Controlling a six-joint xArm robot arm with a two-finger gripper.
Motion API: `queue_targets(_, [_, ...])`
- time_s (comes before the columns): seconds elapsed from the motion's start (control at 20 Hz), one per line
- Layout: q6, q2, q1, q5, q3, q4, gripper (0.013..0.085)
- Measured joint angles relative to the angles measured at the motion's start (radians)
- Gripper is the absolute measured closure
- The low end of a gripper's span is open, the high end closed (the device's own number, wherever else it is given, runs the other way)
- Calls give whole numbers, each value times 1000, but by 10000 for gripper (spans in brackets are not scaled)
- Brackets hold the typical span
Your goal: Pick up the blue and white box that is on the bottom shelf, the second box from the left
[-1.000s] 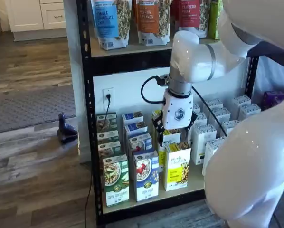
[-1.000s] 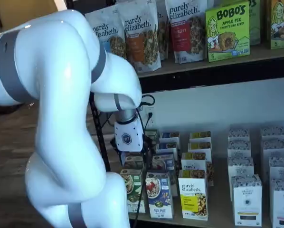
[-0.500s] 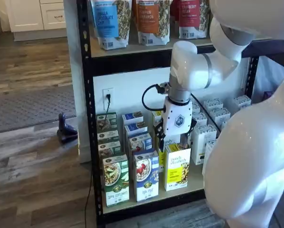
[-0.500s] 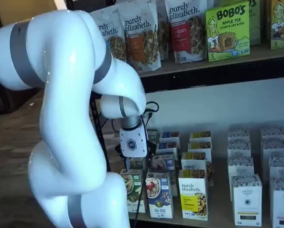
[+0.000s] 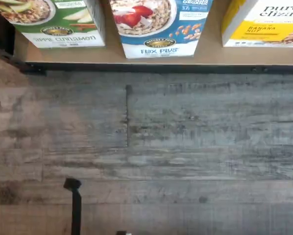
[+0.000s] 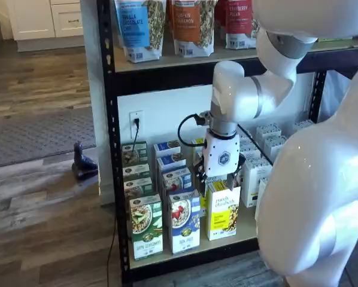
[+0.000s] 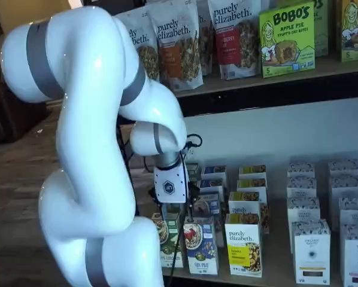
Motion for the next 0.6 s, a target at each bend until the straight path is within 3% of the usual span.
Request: queue_targets(0.6, [7, 129, 0, -115, -21, -11, 130])
